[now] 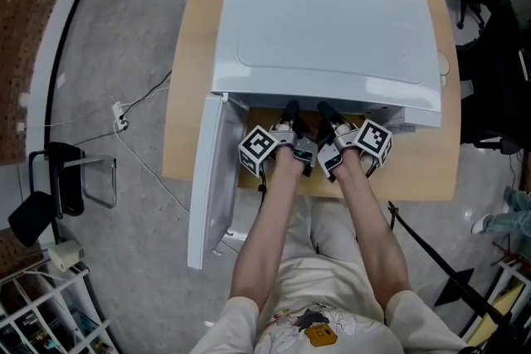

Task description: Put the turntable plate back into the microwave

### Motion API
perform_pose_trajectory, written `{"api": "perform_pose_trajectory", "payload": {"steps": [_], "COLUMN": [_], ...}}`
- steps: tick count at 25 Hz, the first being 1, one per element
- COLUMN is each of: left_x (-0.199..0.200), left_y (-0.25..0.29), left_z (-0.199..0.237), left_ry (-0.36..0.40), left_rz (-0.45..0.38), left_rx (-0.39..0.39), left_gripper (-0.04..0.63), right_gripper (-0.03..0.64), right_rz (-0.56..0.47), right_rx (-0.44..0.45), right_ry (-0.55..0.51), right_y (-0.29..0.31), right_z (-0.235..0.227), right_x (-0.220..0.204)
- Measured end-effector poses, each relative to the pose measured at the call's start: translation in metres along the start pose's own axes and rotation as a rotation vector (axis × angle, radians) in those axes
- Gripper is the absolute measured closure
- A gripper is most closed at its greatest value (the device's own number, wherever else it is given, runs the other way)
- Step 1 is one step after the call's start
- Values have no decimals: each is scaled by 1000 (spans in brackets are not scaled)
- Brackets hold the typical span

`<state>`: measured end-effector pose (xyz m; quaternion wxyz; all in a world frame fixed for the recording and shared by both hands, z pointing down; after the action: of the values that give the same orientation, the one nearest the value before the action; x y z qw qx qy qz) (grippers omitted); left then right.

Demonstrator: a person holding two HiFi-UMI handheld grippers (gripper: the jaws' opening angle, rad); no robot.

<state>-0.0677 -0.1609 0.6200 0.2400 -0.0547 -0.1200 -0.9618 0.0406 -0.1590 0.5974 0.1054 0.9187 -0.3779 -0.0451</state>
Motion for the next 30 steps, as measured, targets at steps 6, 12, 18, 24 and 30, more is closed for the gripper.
{"api": "perform_pose_trajectory", "payload": {"steps": [6, 12, 18, 24, 30], "left_x": [-4, -5, -6, -7, -17], "left_y": [0, -2, -4, -9, -18], "left_z": [0, -1, 1, 2, -9], "left_ry": [-27, -31, -13, 3, 50], "left_rz": [9, 25, 33, 36, 57], "left_rx": [-14, -16, 1, 7, 11], "left_gripper": [566, 568, 588, 597, 597], "right_gripper": [584, 584, 584, 584, 609], "right_rz": [7, 15, 18, 27, 26], "right_rx": [16, 17, 8, 5, 8], "right_ry": [-8, 0, -4, -4, -40], "right_y": [-2, -1, 1, 0, -8], "right_z": [3, 2, -3, -4, 5], "right_x": [0, 2, 5, 2, -5]}}
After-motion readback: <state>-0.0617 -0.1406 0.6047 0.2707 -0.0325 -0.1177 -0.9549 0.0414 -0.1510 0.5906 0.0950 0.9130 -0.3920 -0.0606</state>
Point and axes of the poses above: the fingertips, and each gripper's own axes: y forward along the fingers, z to its left, x out of its top, the point moved 3 cm from there along -y, backward along the fingers, and after that the axes turned 6 degrees about z, right-handed, at the moved point
